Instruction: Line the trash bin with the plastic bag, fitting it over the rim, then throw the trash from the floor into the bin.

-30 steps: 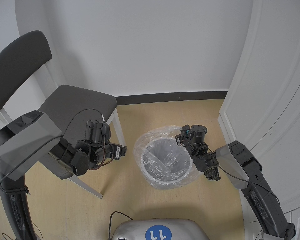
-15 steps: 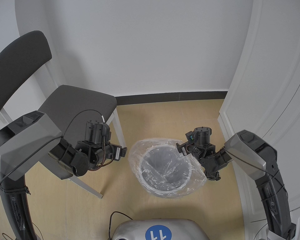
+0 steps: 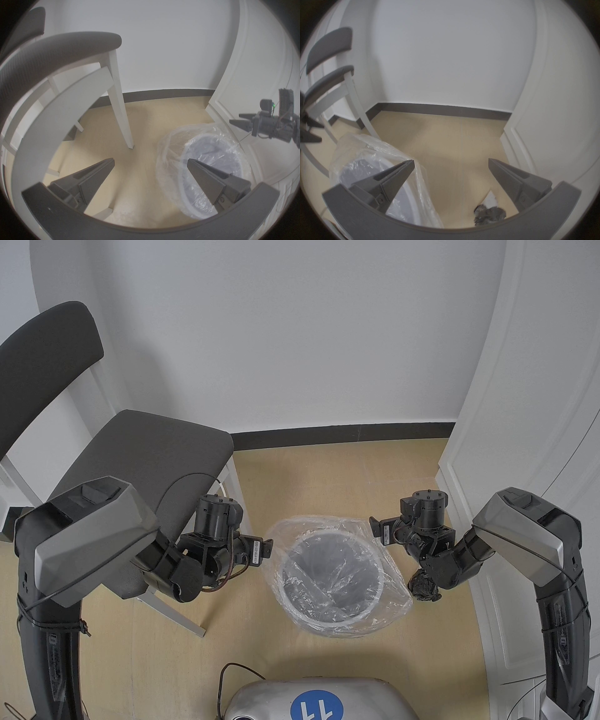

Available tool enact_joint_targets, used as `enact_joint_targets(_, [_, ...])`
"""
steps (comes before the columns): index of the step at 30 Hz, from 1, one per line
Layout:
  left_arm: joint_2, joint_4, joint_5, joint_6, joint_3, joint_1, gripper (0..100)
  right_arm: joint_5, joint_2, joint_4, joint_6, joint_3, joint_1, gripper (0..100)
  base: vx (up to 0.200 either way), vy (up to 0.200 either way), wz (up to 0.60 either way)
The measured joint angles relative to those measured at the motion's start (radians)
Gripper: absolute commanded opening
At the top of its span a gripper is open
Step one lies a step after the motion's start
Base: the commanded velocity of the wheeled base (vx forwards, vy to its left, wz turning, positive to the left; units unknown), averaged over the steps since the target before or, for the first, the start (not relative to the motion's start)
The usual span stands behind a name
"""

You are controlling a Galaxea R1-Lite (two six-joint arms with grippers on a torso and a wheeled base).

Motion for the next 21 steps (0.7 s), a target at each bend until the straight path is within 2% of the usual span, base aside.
enact_joint_targets(4, [0.041,0.001,0.001,-0.048,-0.046,-0.012,100,-0.002,-0.008,-0.013,0.131,0.054,-0.003,100,0.000,0.000,0.00])
enact_joint_targets(9, [0.088,0.008,0.002,-0.104,-0.103,-0.018,100,0.007,-0.007,-0.069,0.222,0.137,-0.005,100,0.000,0.000,0.00])
enact_joint_targets(21, [0.194,0.015,0.008,-0.140,-0.232,-0.006,100,0.066,0.031,-0.094,0.244,0.185,-0.029,100,0.000,0.000,0.00])
